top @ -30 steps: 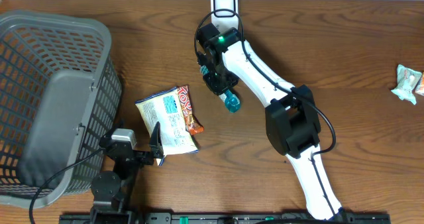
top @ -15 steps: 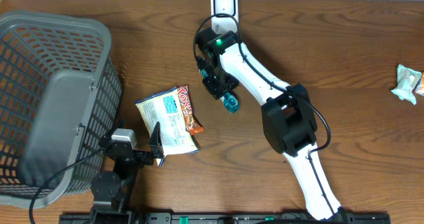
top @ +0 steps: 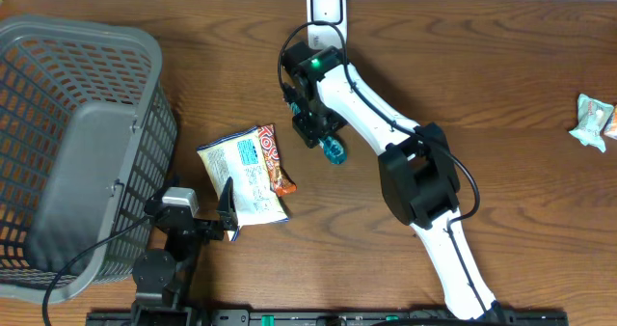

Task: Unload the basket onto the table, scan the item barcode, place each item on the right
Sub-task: 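Lift the Listerine bottle and hold it below the scanner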

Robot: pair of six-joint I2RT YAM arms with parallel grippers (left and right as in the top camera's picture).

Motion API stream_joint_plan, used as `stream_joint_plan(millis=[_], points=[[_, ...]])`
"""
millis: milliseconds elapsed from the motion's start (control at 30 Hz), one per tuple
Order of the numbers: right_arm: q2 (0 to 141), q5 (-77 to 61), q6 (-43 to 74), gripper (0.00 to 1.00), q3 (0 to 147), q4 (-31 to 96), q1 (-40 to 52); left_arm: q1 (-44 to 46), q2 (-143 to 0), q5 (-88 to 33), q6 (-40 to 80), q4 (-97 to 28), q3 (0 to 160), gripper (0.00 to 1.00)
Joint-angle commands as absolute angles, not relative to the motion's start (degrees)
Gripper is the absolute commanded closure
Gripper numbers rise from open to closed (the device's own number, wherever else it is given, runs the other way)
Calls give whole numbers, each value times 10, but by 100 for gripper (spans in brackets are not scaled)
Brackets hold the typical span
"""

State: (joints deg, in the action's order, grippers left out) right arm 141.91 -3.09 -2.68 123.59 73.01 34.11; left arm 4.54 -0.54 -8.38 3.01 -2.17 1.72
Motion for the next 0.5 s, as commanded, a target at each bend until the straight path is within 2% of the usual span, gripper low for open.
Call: stream_joint_plan(millis=[0, 467], points=[[1407, -34, -28, 56, 1242, 729, 342, 43, -3, -83, 33, -31, 2, 2], [1404, -34, -29, 46, 1310, 753, 342, 43, -3, -83, 33, -31, 2, 2]])
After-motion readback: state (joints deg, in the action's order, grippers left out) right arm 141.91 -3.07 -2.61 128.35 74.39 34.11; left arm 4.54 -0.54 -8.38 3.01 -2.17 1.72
